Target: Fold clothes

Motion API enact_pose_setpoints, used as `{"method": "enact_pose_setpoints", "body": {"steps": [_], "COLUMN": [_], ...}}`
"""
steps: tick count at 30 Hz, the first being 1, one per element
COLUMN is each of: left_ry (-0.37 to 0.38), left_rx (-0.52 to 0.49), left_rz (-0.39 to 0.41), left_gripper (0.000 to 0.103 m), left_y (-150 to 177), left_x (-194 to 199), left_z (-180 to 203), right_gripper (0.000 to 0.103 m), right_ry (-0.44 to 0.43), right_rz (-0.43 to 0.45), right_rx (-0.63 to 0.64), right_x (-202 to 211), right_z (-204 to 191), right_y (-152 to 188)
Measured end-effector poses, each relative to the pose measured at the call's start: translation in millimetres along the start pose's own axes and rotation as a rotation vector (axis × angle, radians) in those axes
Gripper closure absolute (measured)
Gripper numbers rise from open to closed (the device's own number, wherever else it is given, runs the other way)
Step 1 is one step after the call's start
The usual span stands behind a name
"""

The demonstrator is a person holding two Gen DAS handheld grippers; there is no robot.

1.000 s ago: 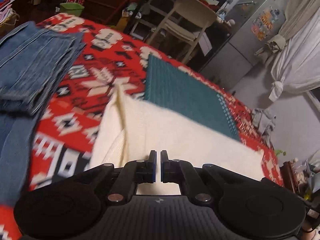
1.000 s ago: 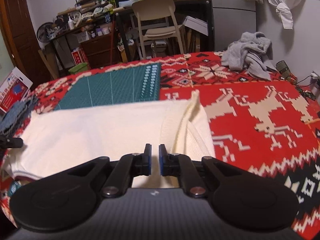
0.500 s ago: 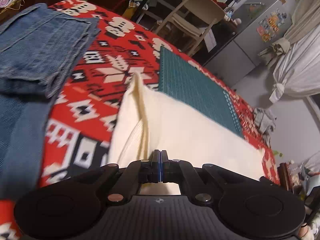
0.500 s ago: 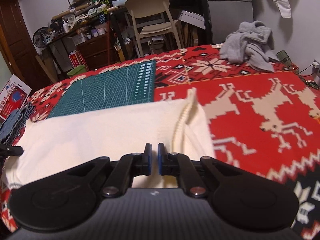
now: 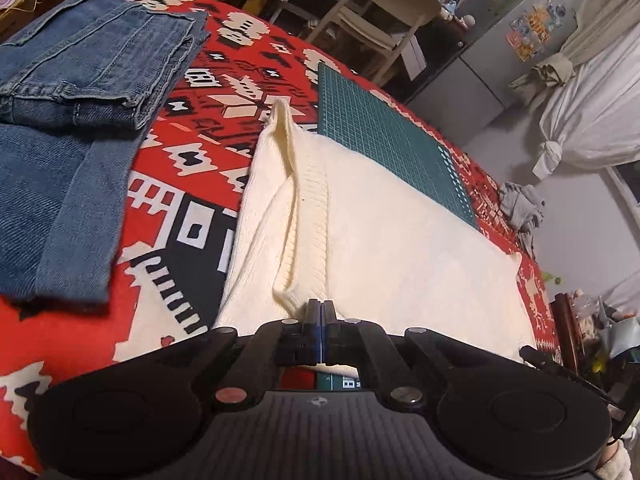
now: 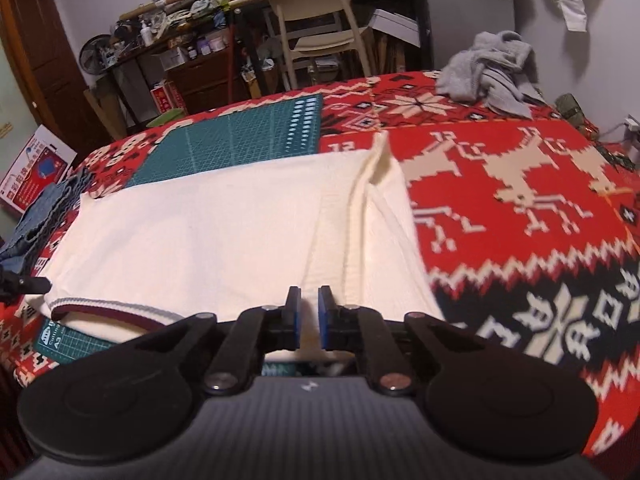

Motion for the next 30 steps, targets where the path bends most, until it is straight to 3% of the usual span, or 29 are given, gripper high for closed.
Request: {"method": "enact_pose_setpoints", "body": {"steps": [6, 11, 16, 25, 30], "left_ry": [-0.055, -0.03, -0.062, -0.068, -0.055], "left_rx": [-0.082, -0.135, -0.237, -0.237, -0.199], "left_rz": [0.002, 0.064, 0.017, 0.0, 0.06], "left_gripper": [0.1, 0.1, 0.1, 0.1, 0.1], "left_y": [0, 0, 12, 19, 10], "left_x": [7, 9, -11, -1, 6], "left_z": [19, 40, 57, 58, 55], "right_gripper": [0.092, 0.092, 0.092, 0.092, 0.092], "right_ry": [0.028, -0.022, -0.028, -0.017, -0.008], "right_rz": [0.01, 0.036, -0.014, -0.026, 0.004], "right_rx": [0.06, 0.142, 0.19, 0.188, 0.181], "right_x": [13, 25, 9, 15, 21], "right_z": [-7, -35, -53, -44, -41], "right_y": [7, 12, 26, 31, 16]}}
Point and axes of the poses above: each gripper's, at about its wrist camera, not at the fingertips, and x roughly against the way its jaws point, z to its right, y to its underside, the point moved 2 cm from there along -x, roughly the way its jaws point, and after that the axes turned 15 degrees about -x, right-handed, at the moved point
